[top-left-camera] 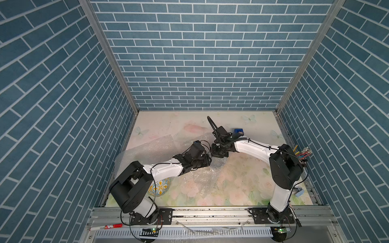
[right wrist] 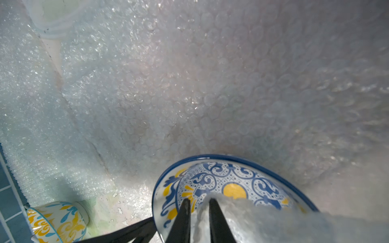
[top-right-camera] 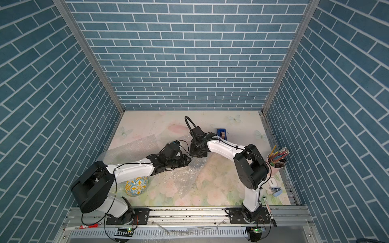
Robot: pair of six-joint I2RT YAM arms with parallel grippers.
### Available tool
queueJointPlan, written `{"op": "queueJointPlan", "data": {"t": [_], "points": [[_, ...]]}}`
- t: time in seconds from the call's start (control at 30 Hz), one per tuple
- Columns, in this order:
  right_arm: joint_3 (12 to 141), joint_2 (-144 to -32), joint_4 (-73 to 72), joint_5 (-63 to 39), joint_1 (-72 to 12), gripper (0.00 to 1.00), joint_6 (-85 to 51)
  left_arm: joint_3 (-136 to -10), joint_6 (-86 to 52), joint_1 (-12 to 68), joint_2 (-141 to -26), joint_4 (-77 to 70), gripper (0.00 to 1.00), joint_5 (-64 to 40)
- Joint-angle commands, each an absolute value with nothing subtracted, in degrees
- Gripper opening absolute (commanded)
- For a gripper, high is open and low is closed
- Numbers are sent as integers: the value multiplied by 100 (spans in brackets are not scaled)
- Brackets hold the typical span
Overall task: Wrap bowls in bubble wrap
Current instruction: Wrap the bowl in bubble wrap.
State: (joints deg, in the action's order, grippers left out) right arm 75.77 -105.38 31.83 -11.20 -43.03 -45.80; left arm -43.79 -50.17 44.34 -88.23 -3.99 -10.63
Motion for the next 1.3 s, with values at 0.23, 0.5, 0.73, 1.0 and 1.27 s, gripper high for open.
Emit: {"op": "queueJointPlan", "data": {"t": [0.23, 0.5, 0.73, 1.0, 1.27], "points": [[7838, -9941, 3498, -924, -4251, 26, -4597, -4705, -5052, 4456, -9224, -187, 41, -1213], [7557, -9106, 3520, -870, -4263, 29, -4623, -4711, -4954, 4423, -9250, -114, 41, -1172], [6850, -8797, 3507, -736, -4262, 23, -4654, -4787, -4847, 4395, -9324, 41, 41, -1067], [6827, -9678, 2967, -1097, -4258, 18, -4527, -4764, -4782, 4351, -9211, 74, 41, -984], [7131, -10471, 2844, -1183, -4261, 14, -4567, -4812, -4629, 4199, -8957, 365, 44, -930]]}}
